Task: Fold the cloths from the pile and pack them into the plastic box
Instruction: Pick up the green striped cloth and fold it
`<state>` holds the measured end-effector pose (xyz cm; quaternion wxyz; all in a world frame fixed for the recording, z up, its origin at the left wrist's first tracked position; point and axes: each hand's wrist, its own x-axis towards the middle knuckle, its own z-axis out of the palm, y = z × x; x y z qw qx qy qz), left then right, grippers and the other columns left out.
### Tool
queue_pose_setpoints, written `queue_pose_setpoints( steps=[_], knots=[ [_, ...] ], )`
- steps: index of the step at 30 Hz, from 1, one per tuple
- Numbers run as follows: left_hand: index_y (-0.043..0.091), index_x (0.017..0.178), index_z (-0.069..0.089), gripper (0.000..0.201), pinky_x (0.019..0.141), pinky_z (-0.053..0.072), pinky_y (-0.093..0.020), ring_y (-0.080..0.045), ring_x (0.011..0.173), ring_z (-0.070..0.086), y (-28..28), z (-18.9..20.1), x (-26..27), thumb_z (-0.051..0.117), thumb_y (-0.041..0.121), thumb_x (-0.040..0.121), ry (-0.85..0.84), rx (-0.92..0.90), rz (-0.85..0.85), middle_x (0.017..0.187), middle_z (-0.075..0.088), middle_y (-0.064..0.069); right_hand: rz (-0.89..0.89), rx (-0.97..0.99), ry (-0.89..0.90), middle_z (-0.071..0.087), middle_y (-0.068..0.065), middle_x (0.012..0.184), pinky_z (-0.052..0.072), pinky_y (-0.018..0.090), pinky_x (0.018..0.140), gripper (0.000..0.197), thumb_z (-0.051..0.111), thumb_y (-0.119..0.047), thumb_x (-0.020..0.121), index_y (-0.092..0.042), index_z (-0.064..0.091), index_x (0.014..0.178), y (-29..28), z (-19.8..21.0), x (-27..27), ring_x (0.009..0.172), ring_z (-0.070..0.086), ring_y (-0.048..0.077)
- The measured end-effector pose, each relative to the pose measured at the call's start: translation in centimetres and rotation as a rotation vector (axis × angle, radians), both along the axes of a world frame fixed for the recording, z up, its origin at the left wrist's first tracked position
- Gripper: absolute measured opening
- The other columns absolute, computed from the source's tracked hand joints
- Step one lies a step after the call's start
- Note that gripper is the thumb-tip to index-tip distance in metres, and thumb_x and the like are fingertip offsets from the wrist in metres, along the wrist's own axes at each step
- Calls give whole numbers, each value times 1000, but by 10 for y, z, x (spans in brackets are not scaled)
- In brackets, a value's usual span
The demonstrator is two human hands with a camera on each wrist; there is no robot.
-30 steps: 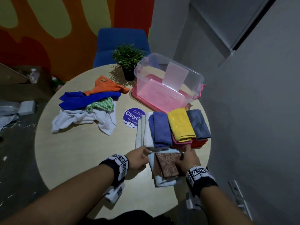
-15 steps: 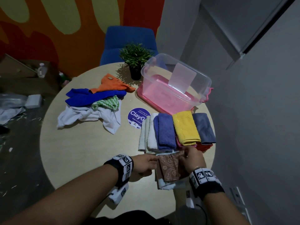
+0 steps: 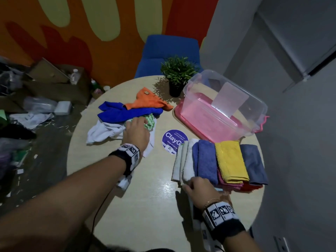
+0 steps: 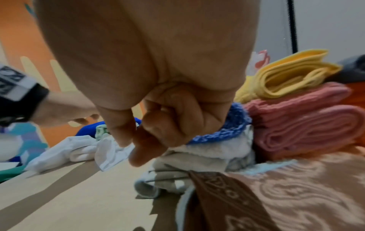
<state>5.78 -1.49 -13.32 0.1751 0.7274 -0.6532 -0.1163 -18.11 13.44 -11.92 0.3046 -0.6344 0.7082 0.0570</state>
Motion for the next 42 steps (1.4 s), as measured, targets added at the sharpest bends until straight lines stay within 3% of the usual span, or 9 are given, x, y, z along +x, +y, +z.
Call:
queue_pose_setpoints(
  steps=[3,6,8,12,19,26,31,36,42],
  knots=[
    [23,113,56,21,88,44,-48,-35,114,42,-36,1,25,59,21,92,-274,134,5,122,48,-8,61,-4,-58,66,-1,88,51,30,74,23,56,-45,95,-26,57,82,-10,3,14,81,61,15],
    [25,129,46,61,89,43,-49,-35,119,41,-49,-7,38,79,36,79,-456,269,-135,128,47,-7,79,-25,-120,66,-2,82,55,34,74,25,55,-44,95,-23,58,81,-18,5,23,78,63,15],
    [24,134,43,69,88,43,-48,-34,122,44,-55,-9,42,81,36,78,-437,340,-165,130,51,-7,96,-46,-160,65,-1,80,55,33,72,25,55,-44,95,-23,58,80,-22,7,27,75,63,14],
    [18,120,62,25,88,45,-47,-33,115,48,-56,-11,40,56,18,95,-394,261,-120,120,56,-7,93,-99,-198,66,-1,79,53,30,69,26,56,-44,94,-23,58,79,-32,10,32,75,62,14],
    [21,99,61,11,86,36,-42,-24,100,53,-34,18,0,55,30,100,75,-59,-173,96,62,0,22,-271,-299,67,-8,78,54,33,70,11,59,-34,93,-27,61,85,-55,26,33,64,61,4],
    [20,131,42,78,93,49,-49,-34,118,56,-40,-10,29,87,32,69,-411,443,-292,130,56,-8,85,-305,-375,67,-11,86,55,35,74,6,59,-33,93,-29,61,89,-53,40,44,72,61,8],
    [7,110,62,57,90,53,-43,-35,106,60,-45,-7,32,89,37,70,-454,399,-293,111,60,-14,91,-299,-325,67,-11,90,56,35,76,8,57,-35,94,-30,62,91,-43,41,43,77,62,8],
    [11,113,60,19,84,47,-48,-34,101,53,-29,20,4,46,18,101,-37,1,-186,107,60,-12,23,-372,-352,65,-9,104,53,33,81,14,60,-31,94,-25,63,107,-44,43,39,84,61,10],
    [17,108,63,16,75,49,-37,-22,85,63,10,91,-8,48,22,105,583,-12,-439,92,67,-4,37,-666,-421,37,-1,152,28,32,114,72,72,-26,85,-21,35,147,-70,64,55,138,35,18]
  ],
)
